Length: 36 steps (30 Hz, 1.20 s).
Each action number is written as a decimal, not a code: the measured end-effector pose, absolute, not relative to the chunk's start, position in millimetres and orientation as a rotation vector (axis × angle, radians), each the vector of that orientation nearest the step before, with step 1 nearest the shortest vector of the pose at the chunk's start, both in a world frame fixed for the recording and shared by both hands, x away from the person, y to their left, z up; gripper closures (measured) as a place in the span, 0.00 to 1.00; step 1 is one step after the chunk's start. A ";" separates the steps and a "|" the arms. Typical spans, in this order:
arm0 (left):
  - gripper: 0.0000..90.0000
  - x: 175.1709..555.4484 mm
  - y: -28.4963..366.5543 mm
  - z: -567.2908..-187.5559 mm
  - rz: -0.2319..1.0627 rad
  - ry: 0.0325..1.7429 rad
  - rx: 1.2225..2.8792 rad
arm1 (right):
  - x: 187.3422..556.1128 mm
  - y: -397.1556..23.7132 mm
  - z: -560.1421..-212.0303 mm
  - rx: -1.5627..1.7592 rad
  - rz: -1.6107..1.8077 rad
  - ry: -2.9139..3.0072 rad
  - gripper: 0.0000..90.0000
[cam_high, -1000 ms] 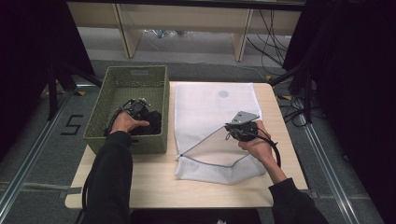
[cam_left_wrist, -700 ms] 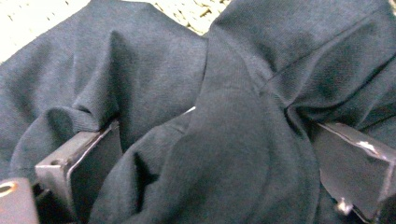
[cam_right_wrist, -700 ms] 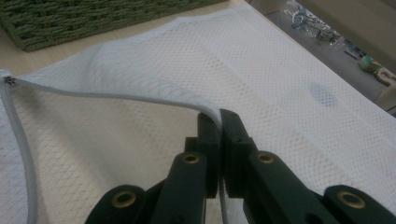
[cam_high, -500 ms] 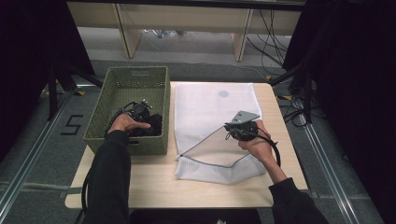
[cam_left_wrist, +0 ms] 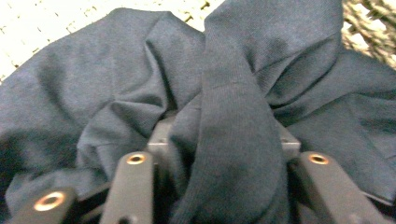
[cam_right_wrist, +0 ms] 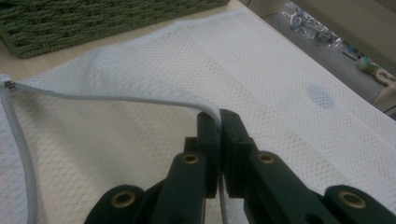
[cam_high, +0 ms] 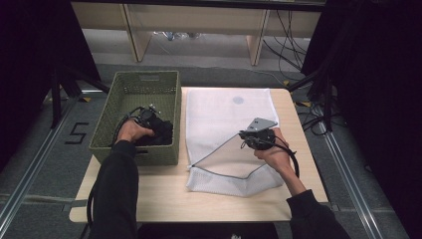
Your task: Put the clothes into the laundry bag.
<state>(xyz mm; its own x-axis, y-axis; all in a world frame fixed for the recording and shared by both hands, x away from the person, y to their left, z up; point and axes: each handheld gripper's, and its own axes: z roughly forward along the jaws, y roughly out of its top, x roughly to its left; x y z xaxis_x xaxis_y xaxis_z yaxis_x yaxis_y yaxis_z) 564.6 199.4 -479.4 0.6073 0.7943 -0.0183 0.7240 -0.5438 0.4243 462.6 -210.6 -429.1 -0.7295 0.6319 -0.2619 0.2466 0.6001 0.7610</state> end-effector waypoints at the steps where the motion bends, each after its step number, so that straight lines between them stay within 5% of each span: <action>1: 0.68 564.5 200.3 -479.5 0.231 1.221 2.425 | 462.9 -210.4 -430.0 0.695 0.994 2.310 0.98; 11: 0.75 563.6 210.9 -468.4 0.331 1.220 2.357 | 464.0 -213.9 -427.8 0.702 1.014 2.301 0.98; 20: 0.78 554.9 238.7 -423.2 0.434 1.290 2.020 | 463.7 -214.9 -426.9 0.735 1.019 2.288 0.98; 36: 0.78 524.5 253.4 -348.8 0.473 1.195 1.843 | 465.5 -216.1 -423.3 0.714 1.031 2.280 0.99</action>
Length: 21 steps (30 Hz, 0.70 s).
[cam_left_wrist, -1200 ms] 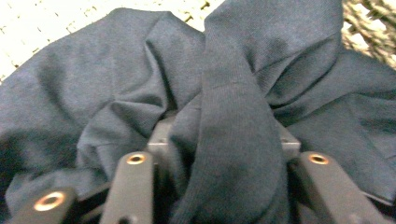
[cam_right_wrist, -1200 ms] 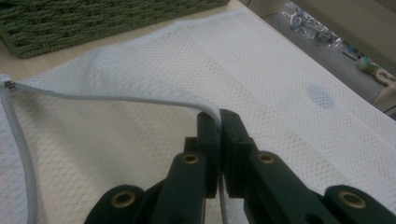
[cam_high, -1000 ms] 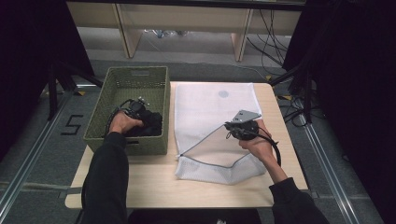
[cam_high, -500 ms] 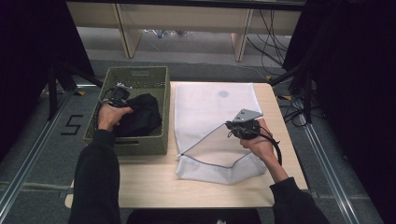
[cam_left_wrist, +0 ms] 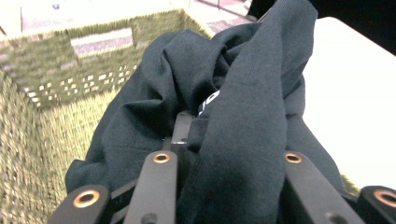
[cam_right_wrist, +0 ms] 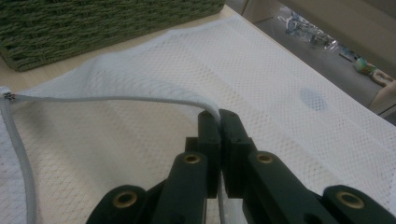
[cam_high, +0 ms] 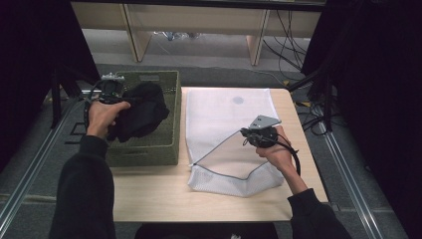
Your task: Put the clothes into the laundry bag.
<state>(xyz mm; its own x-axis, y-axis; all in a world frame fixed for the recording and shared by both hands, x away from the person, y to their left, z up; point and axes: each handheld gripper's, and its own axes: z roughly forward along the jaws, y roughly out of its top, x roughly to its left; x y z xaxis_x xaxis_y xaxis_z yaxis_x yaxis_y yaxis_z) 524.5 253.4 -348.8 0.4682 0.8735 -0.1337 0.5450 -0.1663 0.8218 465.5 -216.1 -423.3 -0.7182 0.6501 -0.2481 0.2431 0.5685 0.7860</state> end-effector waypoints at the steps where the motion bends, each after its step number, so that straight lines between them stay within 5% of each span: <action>1: 0.78 521.0 253.3 -340.7 0.474 1.168 1.832 | 465.2 -216.3 -422.9 0.723 1.033 2.273 0.99; 10: 0.78 484.4 230.0 -287.6 0.420 1.013 1.808 | 466.2 -217.9 -420.8 0.739 1.038 2.277 0.98; 21: 0.78 430.6 177.8 -271.0 0.256 0.775 1.850 | 469.5 -220.9 -416.5 0.720 1.046 2.265 0.99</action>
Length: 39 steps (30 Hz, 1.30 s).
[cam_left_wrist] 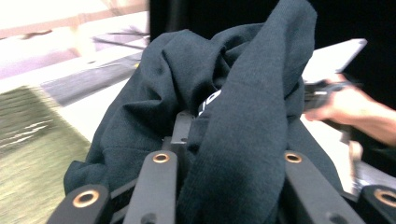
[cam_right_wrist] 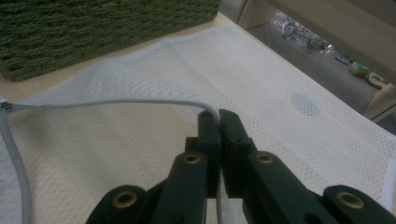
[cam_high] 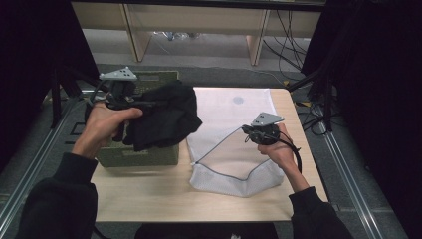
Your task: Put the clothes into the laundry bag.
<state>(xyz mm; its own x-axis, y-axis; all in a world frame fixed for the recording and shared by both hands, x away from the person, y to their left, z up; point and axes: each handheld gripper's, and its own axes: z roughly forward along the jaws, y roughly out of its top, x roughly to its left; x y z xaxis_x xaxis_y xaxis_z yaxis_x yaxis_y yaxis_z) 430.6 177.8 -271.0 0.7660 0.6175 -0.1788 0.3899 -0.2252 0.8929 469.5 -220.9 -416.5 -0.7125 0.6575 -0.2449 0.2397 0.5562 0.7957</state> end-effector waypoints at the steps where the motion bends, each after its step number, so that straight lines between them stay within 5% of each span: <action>1: 0.78 426.2 171.4 -271.7 0.226 0.747 1.861 | 469.5 -220.9 -416.5 0.720 1.046 2.265 0.99; 23: 0.78 382.3 66.7 -317.0 -0.027 0.504 1.940 | 469.9 -223.5 -413.0 0.728 1.076 2.250 0.99; 34: 0.77 407.7 12.8 -390.0 -0.216 0.632 1.967 | 470.8 -227.8 -409.5 0.739 1.125 2.246 0.99; 39: 0.76 422.9 -1.9 -419.0 -0.163 0.708 2.016 | 469.5 -230.2 -406.8 0.745 1.134 2.241 0.99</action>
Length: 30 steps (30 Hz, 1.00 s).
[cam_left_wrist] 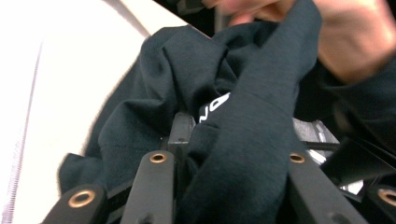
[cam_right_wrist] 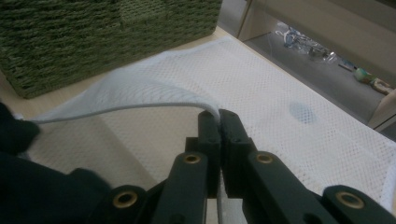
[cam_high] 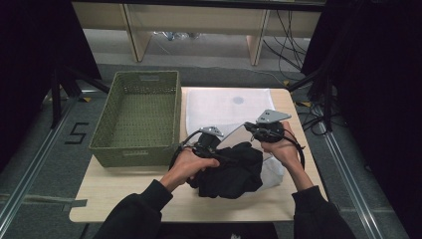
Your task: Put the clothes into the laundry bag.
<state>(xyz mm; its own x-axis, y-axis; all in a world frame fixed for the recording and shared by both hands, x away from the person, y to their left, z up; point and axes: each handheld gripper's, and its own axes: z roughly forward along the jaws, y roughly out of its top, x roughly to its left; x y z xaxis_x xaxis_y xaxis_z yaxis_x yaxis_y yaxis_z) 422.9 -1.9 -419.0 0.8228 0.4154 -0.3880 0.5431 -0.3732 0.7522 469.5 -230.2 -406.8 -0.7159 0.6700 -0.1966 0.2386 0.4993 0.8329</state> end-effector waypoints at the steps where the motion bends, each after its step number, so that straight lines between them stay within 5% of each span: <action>1: 0.76 424.9 -3.8 -422.0 -0.138 0.715 2.032 | 469.4 -230.2 -406.0 0.740 1.131 2.255 0.99; 11: 0.77 444.2 2.3 -415.6 0.089 0.852 2.015 | 464.8 -228.2 -397.6 0.722 1.163 2.229 1.00; 21: 0.73 468.8 -17.9 -446.4 0.150 0.943 2.004 | 460.9 -221.5 -395.9 0.711 1.164 2.238 1.00; 24: 0.66 475.7 -24.1 -455.1 0.141 0.974 1.978 | 462.4 -223.1 -398.6 0.711 1.147 2.244 1.00; 30: 0.34 467.3 -9.7 -434.6 0.095 0.966 1.943 | 465.6 -229.8 -402.4 0.761 1.144 2.257 1.00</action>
